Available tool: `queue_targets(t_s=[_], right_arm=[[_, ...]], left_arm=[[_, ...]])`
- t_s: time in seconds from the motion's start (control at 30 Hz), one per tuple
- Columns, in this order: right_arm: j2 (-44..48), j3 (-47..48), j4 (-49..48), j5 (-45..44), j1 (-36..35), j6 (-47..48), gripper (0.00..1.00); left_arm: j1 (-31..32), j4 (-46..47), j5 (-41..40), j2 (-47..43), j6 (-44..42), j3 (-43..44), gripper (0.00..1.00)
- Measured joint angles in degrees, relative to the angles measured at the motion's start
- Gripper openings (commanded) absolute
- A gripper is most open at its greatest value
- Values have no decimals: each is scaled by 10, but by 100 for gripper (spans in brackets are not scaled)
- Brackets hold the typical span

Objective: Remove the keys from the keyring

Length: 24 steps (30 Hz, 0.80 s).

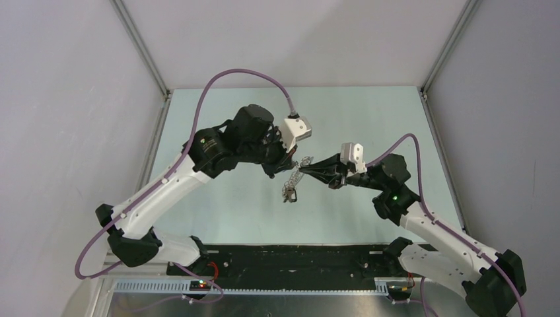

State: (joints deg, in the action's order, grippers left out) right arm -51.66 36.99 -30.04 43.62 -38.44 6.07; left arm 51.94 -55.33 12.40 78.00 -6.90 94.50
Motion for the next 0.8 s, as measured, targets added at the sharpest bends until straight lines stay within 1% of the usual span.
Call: queue_targets(t_s=[0.33,0.8], right_arm=[[-19,0,-22,39,34,-90,0],[-56,0,-46,55,34,-142,0]], left_arm=[[1,4,-23,-5,-13,2,0],[10,-15,-48,-8,-45,9,0]])
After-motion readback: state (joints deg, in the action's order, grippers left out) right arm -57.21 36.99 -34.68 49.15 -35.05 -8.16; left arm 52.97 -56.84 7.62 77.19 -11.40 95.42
